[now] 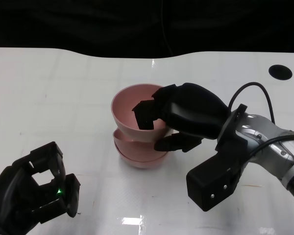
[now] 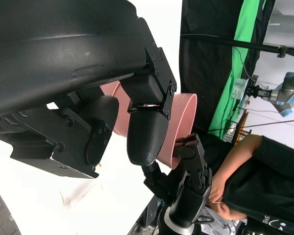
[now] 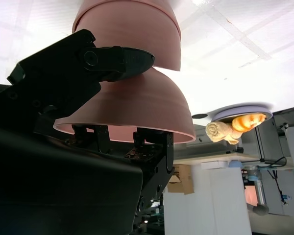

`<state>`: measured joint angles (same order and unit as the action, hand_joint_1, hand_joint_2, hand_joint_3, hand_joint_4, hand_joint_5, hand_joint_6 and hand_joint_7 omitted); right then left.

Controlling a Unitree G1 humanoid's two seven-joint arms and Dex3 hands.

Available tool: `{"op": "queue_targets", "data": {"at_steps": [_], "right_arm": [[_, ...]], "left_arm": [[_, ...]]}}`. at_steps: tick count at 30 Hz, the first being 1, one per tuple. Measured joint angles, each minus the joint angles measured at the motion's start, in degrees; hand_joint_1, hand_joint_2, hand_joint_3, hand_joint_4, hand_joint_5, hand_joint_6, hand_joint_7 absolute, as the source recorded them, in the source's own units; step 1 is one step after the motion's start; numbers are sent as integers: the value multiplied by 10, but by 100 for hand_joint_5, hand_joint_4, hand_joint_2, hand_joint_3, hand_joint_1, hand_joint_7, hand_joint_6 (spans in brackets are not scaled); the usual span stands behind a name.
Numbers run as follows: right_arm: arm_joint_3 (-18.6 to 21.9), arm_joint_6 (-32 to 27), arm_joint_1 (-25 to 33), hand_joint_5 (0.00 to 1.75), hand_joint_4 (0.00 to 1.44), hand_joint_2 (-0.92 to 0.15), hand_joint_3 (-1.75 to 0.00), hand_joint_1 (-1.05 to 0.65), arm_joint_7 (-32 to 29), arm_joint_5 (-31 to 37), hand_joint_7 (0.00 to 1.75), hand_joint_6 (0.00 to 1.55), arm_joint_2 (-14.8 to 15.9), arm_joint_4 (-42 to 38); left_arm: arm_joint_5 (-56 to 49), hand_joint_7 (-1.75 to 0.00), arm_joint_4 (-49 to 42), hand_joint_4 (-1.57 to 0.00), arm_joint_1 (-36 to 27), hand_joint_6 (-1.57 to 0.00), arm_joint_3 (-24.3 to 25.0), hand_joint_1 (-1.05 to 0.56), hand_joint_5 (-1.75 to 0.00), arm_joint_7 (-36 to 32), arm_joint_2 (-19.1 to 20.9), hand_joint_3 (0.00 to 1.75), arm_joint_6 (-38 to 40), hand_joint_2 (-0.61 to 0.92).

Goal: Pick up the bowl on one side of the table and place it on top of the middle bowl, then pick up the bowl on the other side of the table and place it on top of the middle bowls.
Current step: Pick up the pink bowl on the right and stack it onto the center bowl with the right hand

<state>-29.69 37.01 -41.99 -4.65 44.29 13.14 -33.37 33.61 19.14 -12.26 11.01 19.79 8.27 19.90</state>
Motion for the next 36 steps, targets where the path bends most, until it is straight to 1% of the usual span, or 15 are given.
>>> {"op": "queue_targets", "data": {"at_steps": [10,16,21,32,33,36], "right_arm": [[-7,1,-1,175,89,-67,-75,-24,-4,0,175,63,-7,-40],[-14,4,-8,175,88,-72,-70,-24,-24,0,175,63,-15,-73],[-21,6,-18,175,88,-72,-68,-24,-38,8,175,63,-20,-95],[-29,5,-38,175,88,-72,-64,-24,-44,15,175,62,-25,-112],[-31,4,-40,175,89,-72,-63,-24,-44,16,167,65,-25,-113],[-36,-1,-43,175,89,-72,-62,-23,-46,19,155,69,-30,-120]], "left_arm": [[0,-175,0,-107,-2,-84,0,31,-175,0,-1,141,0,92],[0,-175,-2,-108,-2,-84,0,32,-175,1,-1,142,-1,92],[0,-175,-5,-109,-2,-85,0,32,-175,1,-1,142,-5,92],[-1,-175,-6,-111,-2,-86,-4,32,-175,1,-2,142,-10,92],[-1,-175,-6,-111,-2,-87,-4,32,-175,1,-2,142,-10,92],[0,-175,-6,-112,-2,-87,-4,32,-175,1,-2,145,-9,92]]}}
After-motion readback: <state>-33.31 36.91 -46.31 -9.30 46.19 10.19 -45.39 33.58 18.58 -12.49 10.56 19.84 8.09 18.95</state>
